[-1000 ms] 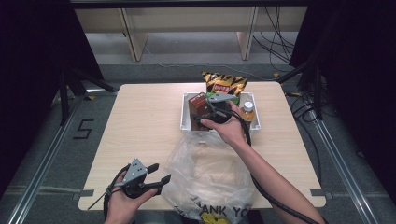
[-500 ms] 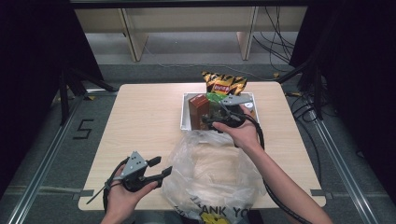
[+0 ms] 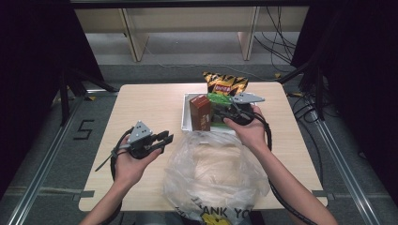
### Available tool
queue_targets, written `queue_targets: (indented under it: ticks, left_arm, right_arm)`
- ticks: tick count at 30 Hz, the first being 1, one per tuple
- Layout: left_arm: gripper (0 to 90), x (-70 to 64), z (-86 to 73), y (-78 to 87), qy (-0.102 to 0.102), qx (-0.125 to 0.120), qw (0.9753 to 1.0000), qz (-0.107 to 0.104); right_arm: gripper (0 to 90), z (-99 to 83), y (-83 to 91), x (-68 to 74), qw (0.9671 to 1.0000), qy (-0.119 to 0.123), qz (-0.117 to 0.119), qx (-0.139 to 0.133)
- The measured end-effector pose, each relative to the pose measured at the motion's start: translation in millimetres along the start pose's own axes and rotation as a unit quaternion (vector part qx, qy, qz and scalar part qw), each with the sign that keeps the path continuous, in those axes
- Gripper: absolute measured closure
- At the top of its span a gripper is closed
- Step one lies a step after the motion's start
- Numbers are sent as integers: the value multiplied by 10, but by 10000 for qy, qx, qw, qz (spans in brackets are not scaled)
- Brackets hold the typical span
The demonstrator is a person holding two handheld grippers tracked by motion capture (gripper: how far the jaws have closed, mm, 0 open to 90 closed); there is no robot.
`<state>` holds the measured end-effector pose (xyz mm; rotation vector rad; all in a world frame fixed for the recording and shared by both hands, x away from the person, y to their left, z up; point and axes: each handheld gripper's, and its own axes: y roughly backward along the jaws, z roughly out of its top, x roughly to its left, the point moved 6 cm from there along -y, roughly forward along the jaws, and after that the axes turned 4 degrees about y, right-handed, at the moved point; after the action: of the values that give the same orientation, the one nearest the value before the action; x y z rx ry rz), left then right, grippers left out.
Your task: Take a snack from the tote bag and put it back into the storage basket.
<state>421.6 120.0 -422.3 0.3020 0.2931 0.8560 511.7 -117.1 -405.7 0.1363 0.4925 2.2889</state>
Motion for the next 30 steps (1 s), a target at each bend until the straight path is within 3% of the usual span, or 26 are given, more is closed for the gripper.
queue_targets:
  ticks: [1,2,3,4,5,10,11,12,14,20,27,28,30]
  left_arm:
    - [766,7,37,-39,-28,1,10000,32]
    - [789,15,75,-85,-71,-5,10000,46]
    - [806,18,116,-154,-70,12,9999,83]
    - [824,18,140,-195,-71,26,9999,93]
    - [836,17,175,-252,-84,24,9999,114]
    - [879,77,290,-541,4,69,9995,303]
    - [882,93,305,-584,26,88,9995,317]
    - [886,103,316,-609,35,105,9993,352]
    - [889,126,345,-679,74,129,9991,388]
    - [889,142,360,-839,116,268,9983,508]
    - [891,144,354,-988,207,397,9968,659]
    - [892,155,352,-997,186,451,9964,697]
    - [892,159,361,-1019,185,476,9961,721]
  right_arm:
    - [852,2,-2,-17,10000,13,19,-45]
    - [881,4,-2,-21,9999,-128,-6,-88]
    - [900,9,-9,-47,9995,-234,-151,-126]
    - [900,21,-16,-90,9996,-153,-187,-170]
    - [900,26,-28,-93,9993,-265,-206,-188]
    - [900,35,-136,-168,9994,-184,-300,-75]
    - [900,25,-159,-151,9991,-314,-276,-4]
    - [900,21,-189,-187,9994,-197,-296,-19]
    - [900,2,-231,-178,9989,-342,-312,56]
    - [900,-38,-342,-185,9984,-465,-295,157]
    - [894,-28,-400,-210,9989,-329,-321,119]
    - [894,-27,-402,-178,9982,-489,-294,172]
    - [893,-27,-406,-199,9985,-385,-354,162]
